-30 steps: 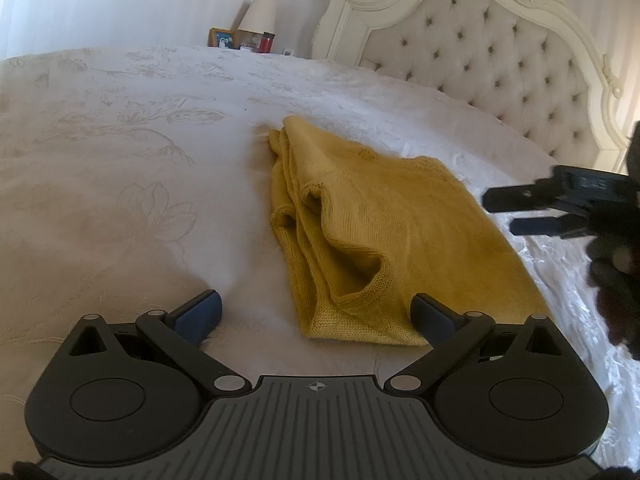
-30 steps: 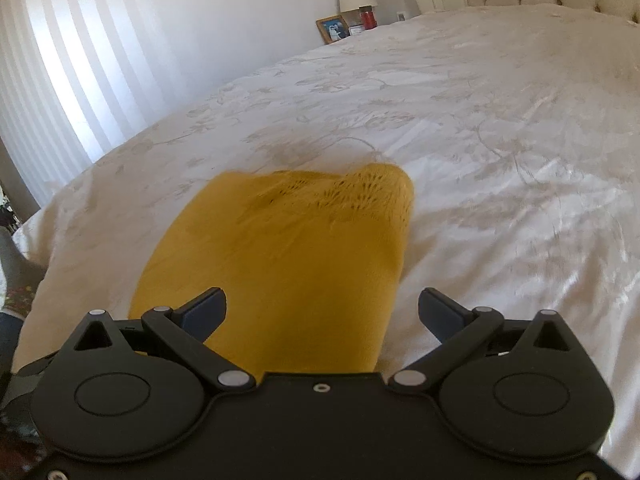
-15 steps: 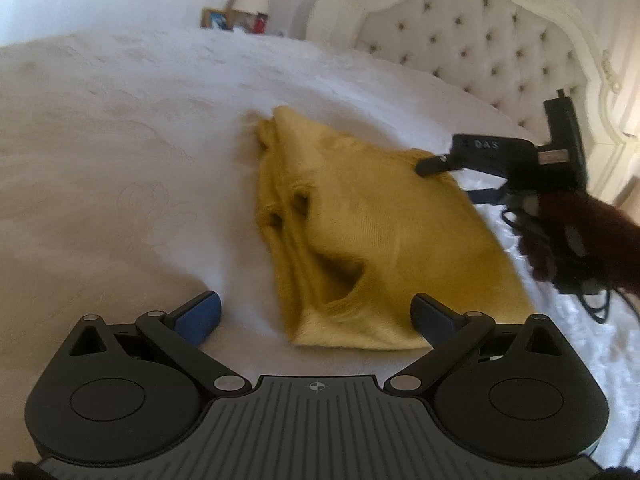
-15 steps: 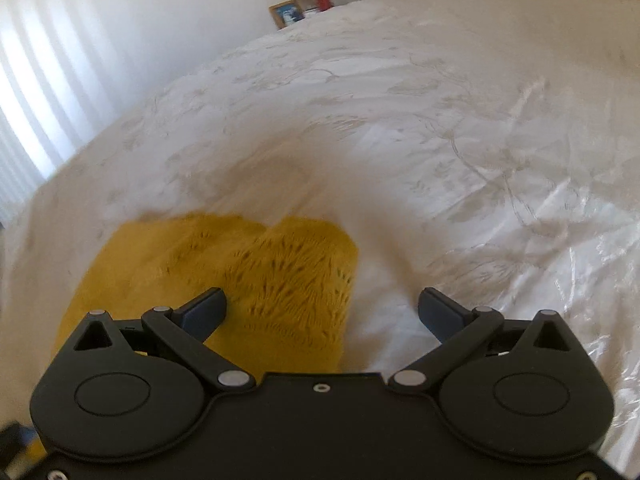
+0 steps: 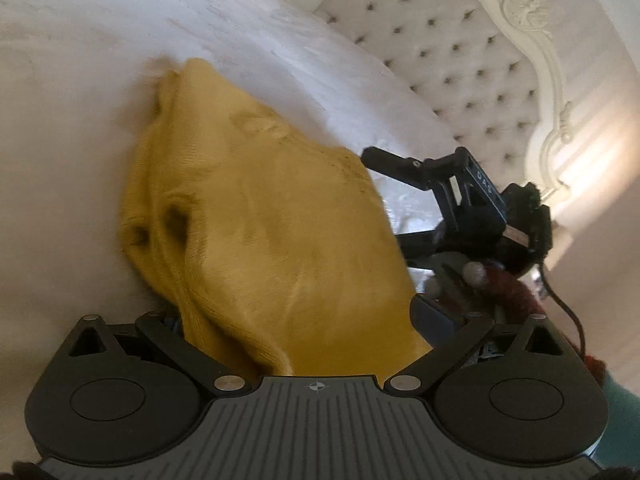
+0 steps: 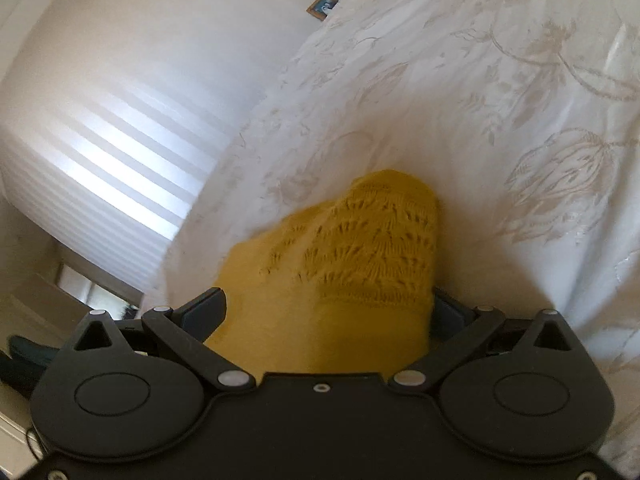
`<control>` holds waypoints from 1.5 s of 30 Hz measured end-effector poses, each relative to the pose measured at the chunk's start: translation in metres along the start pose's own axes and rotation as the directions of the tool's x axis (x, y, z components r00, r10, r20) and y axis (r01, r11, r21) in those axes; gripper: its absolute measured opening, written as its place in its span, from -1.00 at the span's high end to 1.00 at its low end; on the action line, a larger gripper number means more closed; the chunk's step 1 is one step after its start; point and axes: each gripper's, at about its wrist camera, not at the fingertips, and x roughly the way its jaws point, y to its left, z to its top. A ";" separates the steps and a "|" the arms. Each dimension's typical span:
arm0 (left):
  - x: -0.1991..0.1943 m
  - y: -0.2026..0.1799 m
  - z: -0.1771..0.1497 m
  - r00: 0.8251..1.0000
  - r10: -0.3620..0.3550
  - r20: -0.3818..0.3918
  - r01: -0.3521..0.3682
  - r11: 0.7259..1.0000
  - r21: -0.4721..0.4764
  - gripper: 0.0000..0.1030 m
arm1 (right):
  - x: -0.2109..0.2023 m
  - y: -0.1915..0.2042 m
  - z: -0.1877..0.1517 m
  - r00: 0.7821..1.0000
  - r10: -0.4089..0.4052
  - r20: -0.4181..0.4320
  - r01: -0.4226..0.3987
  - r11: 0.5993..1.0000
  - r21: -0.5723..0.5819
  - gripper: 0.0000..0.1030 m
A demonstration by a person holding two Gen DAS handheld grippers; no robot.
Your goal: Fold small clothes
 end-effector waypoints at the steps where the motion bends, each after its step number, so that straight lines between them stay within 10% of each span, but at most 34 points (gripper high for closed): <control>1: 0.001 0.001 0.001 1.000 -0.012 -0.005 0.012 1.000 -0.012 -0.63 | 0.000 0.000 0.001 1.000 0.002 -0.004 -0.002 1.000 0.004 -1.00; 2: 0.003 0.002 0.002 1.000 -0.018 -0.011 0.018 0.999 -0.028 0.13 | 0.000 0.002 0.002 1.000 -0.004 -0.012 0.004 1.000 0.002 -0.86; 4: 0.006 0.008 -0.002 0.999 0.018 -0.039 -0.021 0.997 -0.074 0.69 | 0.000 0.005 0.002 0.998 -0.060 -0.033 0.060 0.998 -0.001 0.11; 16: -0.023 -0.034 -0.007 0.993 -0.074 -0.089 0.070 0.996 -0.054 0.73 | -0.060 0.055 -0.029 0.984 -0.178 0.000 0.178 0.983 -0.045 0.13; 29: -0.062 -0.096 -0.103 0.957 -0.186 -0.223 0.184 0.983 -0.030 0.72 | -0.170 0.056 -0.125 0.967 -0.244 -0.070 0.244 0.970 -0.006 0.13; 45: -0.084 -0.073 -0.174 0.964 0.072 -0.255 -0.056 0.996 0.071 0.52 | -0.195 0.038 -0.159 0.896 -0.428 0.116 0.437 0.897 -0.064 -0.16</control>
